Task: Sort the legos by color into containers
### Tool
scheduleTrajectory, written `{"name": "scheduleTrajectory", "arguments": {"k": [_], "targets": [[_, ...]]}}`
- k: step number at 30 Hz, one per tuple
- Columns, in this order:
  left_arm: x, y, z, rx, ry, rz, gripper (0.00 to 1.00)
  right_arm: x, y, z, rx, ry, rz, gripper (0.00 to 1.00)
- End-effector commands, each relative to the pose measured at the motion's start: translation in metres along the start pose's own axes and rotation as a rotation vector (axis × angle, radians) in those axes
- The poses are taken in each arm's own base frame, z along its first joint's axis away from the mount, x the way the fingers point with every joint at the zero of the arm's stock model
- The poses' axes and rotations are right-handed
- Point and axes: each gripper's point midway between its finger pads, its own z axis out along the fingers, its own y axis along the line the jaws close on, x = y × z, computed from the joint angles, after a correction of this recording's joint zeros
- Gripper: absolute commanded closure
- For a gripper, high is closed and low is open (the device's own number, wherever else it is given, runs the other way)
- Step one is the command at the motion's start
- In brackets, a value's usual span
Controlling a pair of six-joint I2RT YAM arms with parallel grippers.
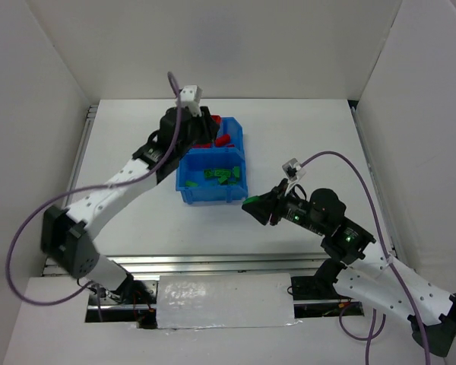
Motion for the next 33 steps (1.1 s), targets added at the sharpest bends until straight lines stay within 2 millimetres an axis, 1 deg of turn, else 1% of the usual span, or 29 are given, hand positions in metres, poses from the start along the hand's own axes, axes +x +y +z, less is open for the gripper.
{"name": "scheduleTrajectory", "arguments": {"k": [1, 2, 3, 4, 6, 7, 8, 10, 11, 13, 15, 16, 17, 18, 19, 20, 21, 22, 23, 24, 25, 26, 27, 28, 29, 30, 31, 32, 33], "targets": [[0.015, 0.071, 0.047, -0.281, 0.090, 0.010, 1.00, -0.024, -0.019, -0.002, 0.159, -0.074, 0.066, 1.00], [0.040, 0.084, 0.068, -0.307, 0.160, 0.020, 1.00, -0.024, -0.017, -0.002, 0.150, -0.071, 0.063, 1.00], [0.026, 0.089, 0.079, -0.315, 0.140, 0.017, 0.99, -0.024, -0.015, -0.002, 0.136, -0.068, 0.055, 1.00], [0.046, 0.102, 0.092, -0.349, 0.193, 0.027, 0.93, -0.023, -0.010, -0.002, 0.108, -0.059, 0.050, 1.00], [0.049, 0.112, 0.104, -0.357, 0.209, 0.031, 0.83, -0.023, -0.006, 0.000, 0.084, -0.048, 0.042, 0.99], [0.041, 0.114, 0.108, -0.360, 0.204, 0.019, 0.77, -0.023, -0.006, 0.001, 0.083, -0.044, 0.039, 0.99], [0.047, 0.117, 0.113, -0.360, 0.223, 0.014, 0.56, -0.019, -0.009, 0.004, 0.095, -0.028, 0.040, 0.98], [0.038, 0.123, 0.115, -0.366, 0.205, 0.001, 0.35, -0.015, -0.016, 0.012, 0.118, -0.006, 0.036, 0.97], [0.030, 0.121, 0.115, -0.355, 0.189, 0.002, 0.02, -0.014, -0.020, 0.015, 0.137, -0.004, 0.038, 0.95], [0.013, 0.124, 0.113, -0.347, 0.167, -0.007, 0.00, -0.007, -0.028, 0.027, 0.163, 0.029, 0.048, 0.92], [-0.003, 0.125, 0.102, -0.343, 0.162, -0.032, 0.00, -0.013, -0.035, 0.036, 0.202, 0.014, 0.072, 0.90], [-0.007, 0.124, 0.095, -0.347, 0.159, -0.038, 0.01, -0.007, -0.046, 0.047, 0.247, 0.036, 0.089, 0.89], [-0.027, 0.117, 0.079, -0.337, 0.119, -0.043, 0.00, -0.008, -0.052, 0.054, 0.277, 0.036, 0.100, 0.89], [-0.029, 0.120, 0.067, -0.375, 0.117, -0.050, 0.01, -0.023, -0.057, 0.061, 0.323, 0.000, 0.110, 0.88], [-0.035, 0.123, 0.053, -0.417, 0.111, -0.066, 0.00, -0.014, -0.073, 0.075, 0.395, 0.035, 0.133, 0.87], [-0.053, 0.119, 0.029, -0.439, 0.081, -0.095, 0.01, -0.013, -0.084, 0.080, 0.451, 0.050, 0.146, 0.82], [-0.043, 0.127, 0.004, -0.508, 0.128, -0.145, 0.00, -0.031, -0.081, 0.091, 0.461, 0.018, 0.155, 0.79], [-0.064, 0.127, -0.030, -0.549, 0.065, -0.166, 0.01, -0.021, -0.097, 0.107, 0.517, 0.055, 0.159, 0.74], [-0.064, 0.127, -0.048, -0.560, 0.057, -0.180, 0.01, -0.017, -0.105, 0.115, 0.550, 0.074, 0.165, 0.68], [-0.046, 0.133, -0.063, -0.577, 0.081, -0.184, 0.00, -0.036, -0.099, 0.128, 0.544, 0.046, 0.172, 0.68], [-0.066, 0.123, -0.097, -0.537, 0.003, -0.199, 0.00, -0.020, -0.111, 0.145, 0.573, 0.104, 0.172, 0.67], [-0.063, 0.122, -0.111, -0.522, -0.005, -0.196, 0.01, -0.017, -0.115, 0.153, 0.585, 0.124, 0.172, 0.64], [-0.050, 0.126, -0.124, -0.524, 0.013, -0.175, 0.00, -0.034, -0.109, 0.166, 0.566, 0.103, 0.162, 0.63], [-0.058, 0.124, -0.153, -0.520, -0.025, -0.174, 0.00, -0.019, -0.119, 0.180, 0.578, 0.148, 0.162, 0.55], [-0.055, 0.129, -0.166, -0.535, -0.022, -0.152, 0.00, -0.030, -0.116, 0.190, 0.575, 0.141, 0.158, 0.50], [-0.056, 0.131, -0.178, -0.547, -0.029, -0.142, 0.00, -0.029, -0.118, 0.197, 0.579, 0.153, 0.155, 0.44], [-0.056, 0.133, -0.197, -0.564, -0.033, -0.132, 0.00, -0.017, -0.126, 0.207, 0.593, 0.189, 0.154, 0.38], [-0.058, 0.138, -0.206, -0.592, -0.041, -0.109, 0.00, -0.023, -0.121, 0.211, 0.590, 0.199, 0.151, 0.19], [-0.057, 0.140, -0.212, -0.603, -0.043, -0.099, 0.01, -0.022, -0.120, 0.213, 0.588, 0.210, 0.148, 0.05]]}}
